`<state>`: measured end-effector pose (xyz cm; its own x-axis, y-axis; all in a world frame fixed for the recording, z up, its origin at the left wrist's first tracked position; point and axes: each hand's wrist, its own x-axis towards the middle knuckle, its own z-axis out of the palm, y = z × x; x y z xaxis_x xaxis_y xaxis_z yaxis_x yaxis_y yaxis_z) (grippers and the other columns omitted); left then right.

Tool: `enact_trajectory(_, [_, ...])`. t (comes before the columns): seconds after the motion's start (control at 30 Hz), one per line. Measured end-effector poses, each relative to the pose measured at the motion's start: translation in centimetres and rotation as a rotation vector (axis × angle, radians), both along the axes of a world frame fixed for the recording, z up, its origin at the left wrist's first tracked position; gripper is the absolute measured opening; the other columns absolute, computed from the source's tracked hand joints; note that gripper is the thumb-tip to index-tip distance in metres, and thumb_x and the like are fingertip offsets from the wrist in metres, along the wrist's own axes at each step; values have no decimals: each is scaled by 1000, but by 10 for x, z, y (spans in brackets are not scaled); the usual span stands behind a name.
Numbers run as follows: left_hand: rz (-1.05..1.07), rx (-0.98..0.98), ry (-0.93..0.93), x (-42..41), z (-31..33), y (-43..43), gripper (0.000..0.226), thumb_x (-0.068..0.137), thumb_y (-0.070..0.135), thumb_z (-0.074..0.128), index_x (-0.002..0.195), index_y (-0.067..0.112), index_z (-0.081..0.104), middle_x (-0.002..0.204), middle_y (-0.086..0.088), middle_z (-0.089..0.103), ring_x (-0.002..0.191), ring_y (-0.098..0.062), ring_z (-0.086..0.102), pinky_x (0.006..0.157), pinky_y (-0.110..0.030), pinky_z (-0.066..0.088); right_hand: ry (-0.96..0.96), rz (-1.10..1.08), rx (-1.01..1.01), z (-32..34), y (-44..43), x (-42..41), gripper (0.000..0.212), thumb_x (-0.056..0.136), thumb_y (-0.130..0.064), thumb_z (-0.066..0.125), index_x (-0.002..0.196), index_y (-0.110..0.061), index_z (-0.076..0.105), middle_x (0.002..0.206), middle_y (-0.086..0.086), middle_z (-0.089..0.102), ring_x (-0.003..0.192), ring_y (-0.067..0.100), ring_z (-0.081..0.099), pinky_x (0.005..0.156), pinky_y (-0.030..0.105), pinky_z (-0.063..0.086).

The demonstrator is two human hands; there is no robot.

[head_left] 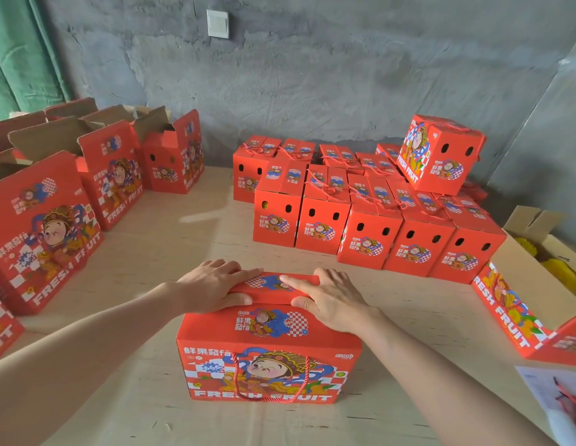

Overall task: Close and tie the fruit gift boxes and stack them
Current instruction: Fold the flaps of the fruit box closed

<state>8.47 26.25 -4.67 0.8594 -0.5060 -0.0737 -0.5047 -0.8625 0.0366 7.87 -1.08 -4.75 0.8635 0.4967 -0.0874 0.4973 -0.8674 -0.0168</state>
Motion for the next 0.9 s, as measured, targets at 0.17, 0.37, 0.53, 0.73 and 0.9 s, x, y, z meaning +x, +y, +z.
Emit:
enact_trajectory(0.17, [14, 16, -9, -1, 0, -2, 110, 51, 91, -21, 148, 46, 6, 136, 4, 42, 121, -18, 42, 106, -32, 30, -33, -18, 6, -5, 4, -2, 50, 93, -63, 11, 142, -60, 1, 129, 16, 41, 123, 31, 35, 103, 43, 22])
enact_trajectory(0.37, [46, -75, 25, -2, -3, 0, 108, 53, 87, -27, 147, 49, 10, 137, 5, 41, 123, -17, 39, 105, -34, 27, 23, 44, 13, -3, -1, -3, 46, 98, -58, 15, 140, -62, -3, 151, 13, 25, 141, 28, 19, 116, 50, 5])
enact_trajectory(0.53, [67, -109, 47, 0, -3, 1, 107, 56, 83, -31, 146, 49, 14, 136, 5, 41, 122, -17, 38, 106, -33, 26, 72, 88, 50, -1, -6, -2, 44, 102, -50, 16, 137, -66, -5, 161, 5, 5, 148, 23, 3, 118, 46, 5])
enact_trajectory(0.73, [61, -35, 69, -4, 2, -1, 109, 51, 87, -29, 147, 48, 5, 142, 4, 37, 129, -19, 35, 109, -35, 23, 75, 90, 157, 4, -18, -6, 53, 100, -30, 35, 148, -45, 17, 160, 2, 12, 147, 16, 8, 119, 36, 4])
enact_trajectory(0.9, [57, -16, 89, -2, 4, -2, 104, 55, 88, -23, 147, 48, 3, 143, 3, 35, 131, -19, 34, 110, -36, 23, 166, 40, 292, 2, -66, -8, 53, 102, -20, 37, 145, -45, 16, 153, -22, 9, 143, -5, 4, 118, 22, 4])
